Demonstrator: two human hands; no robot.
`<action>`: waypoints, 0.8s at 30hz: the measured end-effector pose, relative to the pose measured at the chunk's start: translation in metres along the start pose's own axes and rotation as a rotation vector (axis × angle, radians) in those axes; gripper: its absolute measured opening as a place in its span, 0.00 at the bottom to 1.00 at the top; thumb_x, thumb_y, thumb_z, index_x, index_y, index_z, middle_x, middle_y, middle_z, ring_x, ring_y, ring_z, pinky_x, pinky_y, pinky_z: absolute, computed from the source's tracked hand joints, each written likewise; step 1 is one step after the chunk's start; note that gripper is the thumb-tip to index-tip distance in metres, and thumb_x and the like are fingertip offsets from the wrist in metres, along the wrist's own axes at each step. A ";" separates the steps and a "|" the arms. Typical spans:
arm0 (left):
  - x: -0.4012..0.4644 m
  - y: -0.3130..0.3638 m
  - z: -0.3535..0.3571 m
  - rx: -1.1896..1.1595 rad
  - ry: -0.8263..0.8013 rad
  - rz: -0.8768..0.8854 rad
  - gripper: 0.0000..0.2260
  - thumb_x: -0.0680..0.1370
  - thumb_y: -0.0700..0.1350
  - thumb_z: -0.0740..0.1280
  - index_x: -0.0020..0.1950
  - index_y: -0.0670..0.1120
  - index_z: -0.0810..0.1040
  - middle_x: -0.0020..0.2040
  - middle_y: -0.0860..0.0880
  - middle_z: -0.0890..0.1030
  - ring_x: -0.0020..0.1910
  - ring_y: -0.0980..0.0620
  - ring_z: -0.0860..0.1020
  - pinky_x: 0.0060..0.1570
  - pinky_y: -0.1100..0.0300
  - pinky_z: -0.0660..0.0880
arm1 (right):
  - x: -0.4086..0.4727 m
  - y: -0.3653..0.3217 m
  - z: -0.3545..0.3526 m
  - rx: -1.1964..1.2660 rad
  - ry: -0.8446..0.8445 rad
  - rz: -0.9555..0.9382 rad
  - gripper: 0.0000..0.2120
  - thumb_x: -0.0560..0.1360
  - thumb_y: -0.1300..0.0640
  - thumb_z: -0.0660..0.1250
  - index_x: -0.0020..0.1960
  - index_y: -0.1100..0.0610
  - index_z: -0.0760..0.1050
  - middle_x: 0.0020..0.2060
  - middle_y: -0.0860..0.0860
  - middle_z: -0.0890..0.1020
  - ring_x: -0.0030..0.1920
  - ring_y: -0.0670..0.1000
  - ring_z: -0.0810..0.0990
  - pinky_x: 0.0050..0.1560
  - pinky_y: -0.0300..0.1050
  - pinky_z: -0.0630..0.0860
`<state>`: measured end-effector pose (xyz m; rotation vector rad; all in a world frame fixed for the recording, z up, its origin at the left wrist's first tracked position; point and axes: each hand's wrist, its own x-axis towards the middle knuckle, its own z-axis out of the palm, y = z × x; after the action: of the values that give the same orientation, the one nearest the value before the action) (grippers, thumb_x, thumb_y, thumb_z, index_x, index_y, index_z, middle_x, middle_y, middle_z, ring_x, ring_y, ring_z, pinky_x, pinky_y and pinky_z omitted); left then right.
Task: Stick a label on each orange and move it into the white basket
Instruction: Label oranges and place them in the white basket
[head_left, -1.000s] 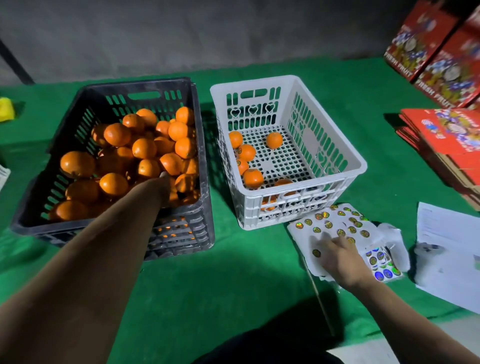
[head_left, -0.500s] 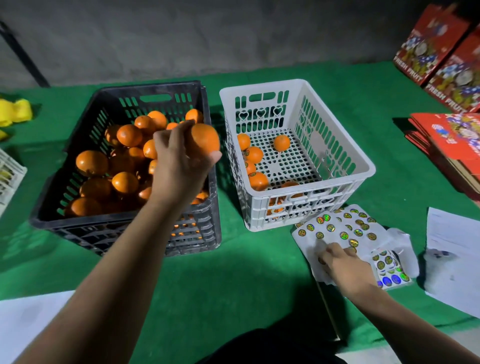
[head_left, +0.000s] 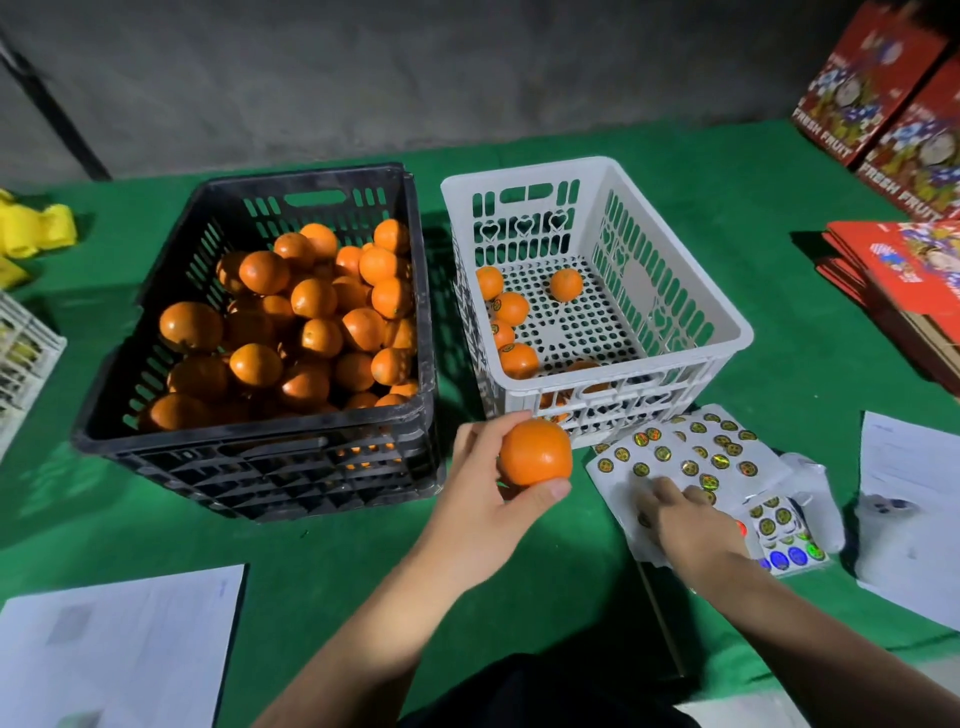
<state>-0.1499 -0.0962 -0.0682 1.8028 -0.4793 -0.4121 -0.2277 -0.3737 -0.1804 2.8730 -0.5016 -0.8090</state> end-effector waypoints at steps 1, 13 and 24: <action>0.000 -0.001 0.000 0.002 0.001 -0.012 0.27 0.75 0.56 0.77 0.67 0.73 0.68 0.59 0.68 0.65 0.55 0.70 0.75 0.50 0.79 0.71 | 0.001 0.000 -0.002 0.034 -0.015 0.006 0.39 0.76 0.60 0.70 0.81 0.50 0.54 0.72 0.49 0.62 0.71 0.57 0.64 0.52 0.53 0.80; -0.002 -0.014 0.006 0.054 -0.036 -0.115 0.28 0.70 0.64 0.74 0.65 0.77 0.66 0.58 0.70 0.63 0.53 0.72 0.73 0.51 0.70 0.70 | 0.047 -0.032 -0.029 0.169 0.136 -0.106 0.20 0.84 0.48 0.61 0.74 0.50 0.70 0.71 0.52 0.71 0.72 0.57 0.69 0.69 0.54 0.72; -0.001 -0.026 -0.007 0.035 0.003 -0.158 0.30 0.73 0.59 0.77 0.70 0.72 0.67 0.62 0.66 0.64 0.56 0.68 0.75 0.54 0.72 0.70 | 0.071 -0.037 -0.016 0.552 0.060 0.135 0.08 0.80 0.48 0.64 0.58 0.49 0.74 0.61 0.54 0.75 0.62 0.60 0.71 0.59 0.53 0.75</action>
<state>-0.1444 -0.0837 -0.0916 1.8814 -0.3446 -0.5126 -0.1518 -0.3630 -0.2086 3.2837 -1.0434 -0.6380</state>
